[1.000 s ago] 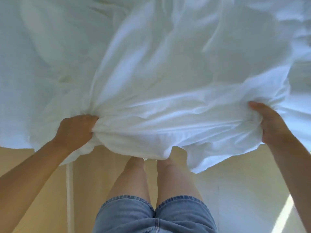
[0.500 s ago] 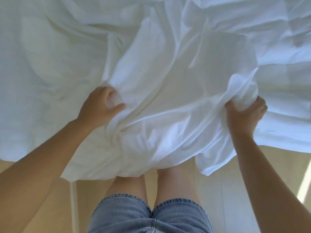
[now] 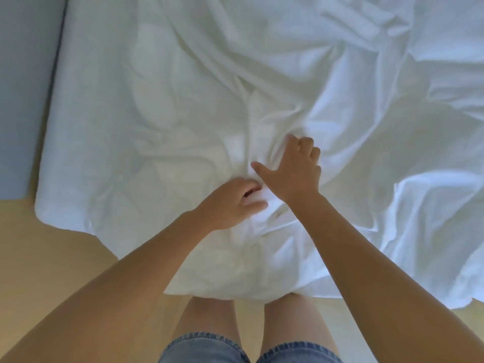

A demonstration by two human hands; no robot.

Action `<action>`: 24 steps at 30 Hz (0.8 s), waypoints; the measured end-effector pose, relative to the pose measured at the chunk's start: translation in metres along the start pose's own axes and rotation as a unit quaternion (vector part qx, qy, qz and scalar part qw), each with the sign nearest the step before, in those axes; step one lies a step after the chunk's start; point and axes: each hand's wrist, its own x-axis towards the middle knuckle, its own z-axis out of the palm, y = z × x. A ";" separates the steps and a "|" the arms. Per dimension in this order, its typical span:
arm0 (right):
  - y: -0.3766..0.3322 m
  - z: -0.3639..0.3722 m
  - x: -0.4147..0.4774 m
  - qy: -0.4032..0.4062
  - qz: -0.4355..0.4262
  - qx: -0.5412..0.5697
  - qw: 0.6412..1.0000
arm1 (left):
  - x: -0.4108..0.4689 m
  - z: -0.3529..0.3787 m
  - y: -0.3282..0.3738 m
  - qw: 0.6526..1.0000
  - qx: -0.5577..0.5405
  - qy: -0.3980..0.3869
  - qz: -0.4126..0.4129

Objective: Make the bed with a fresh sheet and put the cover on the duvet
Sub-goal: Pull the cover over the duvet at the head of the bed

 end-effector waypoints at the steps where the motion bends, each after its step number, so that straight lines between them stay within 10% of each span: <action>1: -0.011 0.004 0.005 0.022 -0.016 -0.037 0.999 | -0.001 -0.016 -0.018 0.994 -0.056 0.085 -0.031; 4: -0.044 0.024 0.015 0.051 -0.108 -0.074 0.990 | 0.000 -0.061 -0.096 0.941 -0.007 0.290 -0.177; 7: -0.079 0.045 0.026 0.043 -0.099 -0.075 0.991 | 0.006 -0.085 -0.161 0.926 0.030 0.180 -0.332; 12: -0.103 0.069 0.043 -0.015 -0.021 -0.160 0.987 | 0.007 -0.067 -0.184 0.962 -0.055 -0.006 -0.266; 16: -0.103 0.066 0.038 0.091 0.050 -0.031 0.994 | -0.013 -0.070 -0.169 0.978 -0.051 -0.041 -0.197; 20: -0.115 0.061 0.042 0.151 0.222 0.098 0.958 | -0.054 -0.119 -0.170 0.970 -0.162 0.046 -0.176; 24: -0.167 0.075 0.059 -0.002 0.276 0.315 0.908 | -0.130 -0.186 -0.203 0.940 -0.152 0.170 -0.254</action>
